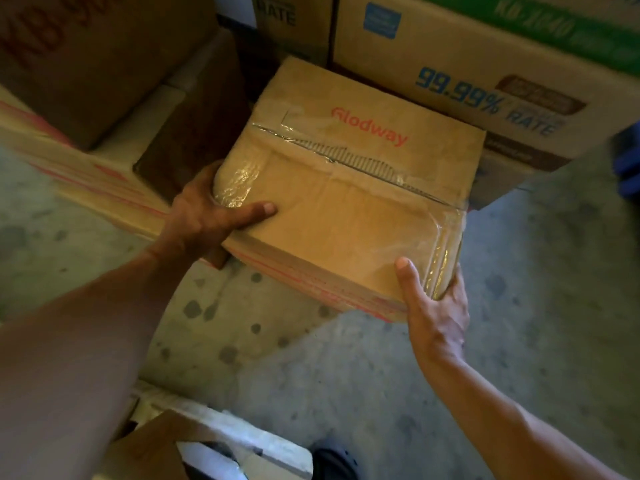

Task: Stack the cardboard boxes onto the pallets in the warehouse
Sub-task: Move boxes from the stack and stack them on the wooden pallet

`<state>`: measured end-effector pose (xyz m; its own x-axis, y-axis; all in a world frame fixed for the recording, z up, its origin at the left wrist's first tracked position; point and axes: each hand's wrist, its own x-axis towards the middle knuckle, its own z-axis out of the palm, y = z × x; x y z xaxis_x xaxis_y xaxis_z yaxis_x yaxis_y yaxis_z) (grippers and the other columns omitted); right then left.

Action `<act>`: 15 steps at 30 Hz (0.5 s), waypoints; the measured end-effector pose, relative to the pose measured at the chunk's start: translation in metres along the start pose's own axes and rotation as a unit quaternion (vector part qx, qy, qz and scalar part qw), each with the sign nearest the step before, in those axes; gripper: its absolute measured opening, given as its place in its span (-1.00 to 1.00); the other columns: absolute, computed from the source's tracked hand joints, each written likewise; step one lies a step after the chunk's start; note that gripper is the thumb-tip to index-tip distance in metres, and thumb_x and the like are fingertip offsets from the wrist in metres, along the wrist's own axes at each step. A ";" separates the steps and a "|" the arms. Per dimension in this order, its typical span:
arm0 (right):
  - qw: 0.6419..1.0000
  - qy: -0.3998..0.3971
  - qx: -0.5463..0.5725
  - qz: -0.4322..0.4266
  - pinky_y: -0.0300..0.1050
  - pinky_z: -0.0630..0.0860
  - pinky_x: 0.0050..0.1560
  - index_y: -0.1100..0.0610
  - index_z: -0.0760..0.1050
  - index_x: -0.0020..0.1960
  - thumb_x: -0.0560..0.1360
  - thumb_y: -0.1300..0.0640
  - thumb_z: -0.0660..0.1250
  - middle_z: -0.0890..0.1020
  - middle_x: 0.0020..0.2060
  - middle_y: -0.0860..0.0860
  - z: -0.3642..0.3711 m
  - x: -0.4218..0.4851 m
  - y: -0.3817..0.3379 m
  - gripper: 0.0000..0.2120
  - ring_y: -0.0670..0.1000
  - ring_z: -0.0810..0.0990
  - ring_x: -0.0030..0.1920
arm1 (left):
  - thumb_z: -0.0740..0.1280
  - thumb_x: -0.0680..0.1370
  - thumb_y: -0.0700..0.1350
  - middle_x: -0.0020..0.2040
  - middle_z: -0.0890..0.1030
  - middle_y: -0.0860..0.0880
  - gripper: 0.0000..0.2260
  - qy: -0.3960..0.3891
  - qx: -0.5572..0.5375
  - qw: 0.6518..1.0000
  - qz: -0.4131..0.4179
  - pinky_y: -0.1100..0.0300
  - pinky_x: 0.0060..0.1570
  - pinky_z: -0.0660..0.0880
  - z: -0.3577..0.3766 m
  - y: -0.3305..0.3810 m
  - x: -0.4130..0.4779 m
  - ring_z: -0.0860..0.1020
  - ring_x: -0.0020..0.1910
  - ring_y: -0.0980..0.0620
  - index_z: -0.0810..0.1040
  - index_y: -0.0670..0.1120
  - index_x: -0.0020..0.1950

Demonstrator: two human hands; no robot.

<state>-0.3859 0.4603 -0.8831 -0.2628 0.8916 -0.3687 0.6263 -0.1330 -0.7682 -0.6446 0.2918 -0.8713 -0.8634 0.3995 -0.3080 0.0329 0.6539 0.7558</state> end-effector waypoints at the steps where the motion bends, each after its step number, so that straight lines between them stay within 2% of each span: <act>1: 1.000 -0.004 0.010 0.005 0.24 0.36 0.43 -0.21 0.20 0.56 0.21 -0.54 0.29 0.49 0.41 0.00 0.000 0.002 0.001 -0.01 0.15 0.44 0.40 | 0.58 0.08 0.39 0.38 0.50 0.05 0.06 -0.003 -0.014 1.000 0.002 0.00 0.36 0.45 0.000 -0.001 0.002 0.49 0.32 0.00 0.32 0.12 0.52; 3: 1.000 -0.018 0.025 0.004 0.30 0.38 0.40 -0.30 0.15 0.54 0.20 -0.58 0.32 0.47 0.43 -0.01 0.000 0.006 0.004 -0.01 0.17 0.44 0.40 | 0.60 0.07 0.37 0.32 0.53 0.12 -0.01 -0.011 -0.055 0.998 0.007 -0.01 0.31 0.49 0.000 0.000 0.000 0.52 0.27 0.05 0.38 0.21 0.46; 5: 0.997 -0.038 0.062 0.006 0.35 0.49 0.28 -0.39 0.15 0.50 0.19 -0.59 0.38 0.48 0.41 -0.04 -0.003 0.006 0.001 -0.04 0.17 0.50 0.36 | 0.64 0.07 0.32 0.30 0.54 0.13 -0.04 -0.030 -0.102 0.994 0.008 -0.08 0.21 0.57 -0.001 0.002 -0.007 0.55 0.25 0.02 0.40 0.26 0.43; 7: 0.992 -0.054 0.115 0.011 0.32 0.62 0.07 -0.40 0.19 0.49 0.26 -0.42 0.51 0.50 0.38 -0.06 -0.009 0.005 -0.004 -0.11 0.14 0.57 0.28 | 0.68 0.09 0.25 0.26 0.57 0.10 -0.12 -0.041 -0.136 0.990 -0.002 -0.23 -0.11 0.65 -0.002 0.003 -0.018 0.62 0.15 -0.11 0.43 0.32 0.37; 9: 0.987 -0.070 0.147 0.007 0.29 0.66 -0.01 -0.35 0.22 0.51 0.33 -0.28 0.55 0.53 0.32 -0.10 -0.018 0.004 -0.007 -0.15 0.11 0.60 0.23 | 0.67 0.13 0.19 0.18 0.60 0.09 -0.21 -0.038 -0.156 0.987 -0.006 -0.38 -0.35 0.58 -0.002 0.002 -0.034 0.67 0.01 -0.22 0.45 0.35 0.30; 12: 0.983 -0.089 0.157 -0.019 0.26 0.67 -0.05 -0.27 0.23 0.54 0.40 -0.15 0.53 0.55 0.26 -0.14 -0.033 -0.005 -0.006 -0.20 0.07 0.63 0.19 | 0.67 0.18 0.13 0.07 0.61 0.19 -0.35 -0.019 -0.180 0.983 -0.006 -0.45 -0.27 0.55 -0.003 0.003 -0.065 0.66 0.01 -0.11 0.48 0.42 0.17; 14: 0.981 -0.095 0.164 -0.033 0.21 0.69 -0.13 -0.22 0.25 0.54 0.42 -0.09 0.52 0.56 0.25 -0.10 -0.045 -0.016 -0.006 -0.23 0.04 0.65 0.14 | 0.67 0.26 0.05 0.07 0.55 0.28 -0.38 -0.011 -0.197 0.980 0.004 -0.34 -0.12 0.61 -0.006 0.004 -0.088 0.61 0.04 0.09 0.42 0.43 0.15; 15: 0.981 -0.098 0.166 -0.040 0.18 0.69 -0.17 -0.20 0.26 0.54 0.43 -0.07 0.52 0.56 0.25 -0.08 -0.051 -0.022 -0.006 -0.24 0.03 0.66 0.11 | 0.64 0.28 0.04 0.10 0.51 0.32 -0.35 -0.004 -0.207 0.978 0.007 -0.27 -0.04 0.63 -0.009 0.005 -0.101 0.57 0.06 0.16 0.40 0.40 0.22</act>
<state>-0.3465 0.4635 -0.8433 -0.4571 0.8092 -0.3691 0.3340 -0.2285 -0.9145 -0.5619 0.2487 -0.8314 -0.8608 0.4125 -0.2982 -0.1624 0.3326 0.9290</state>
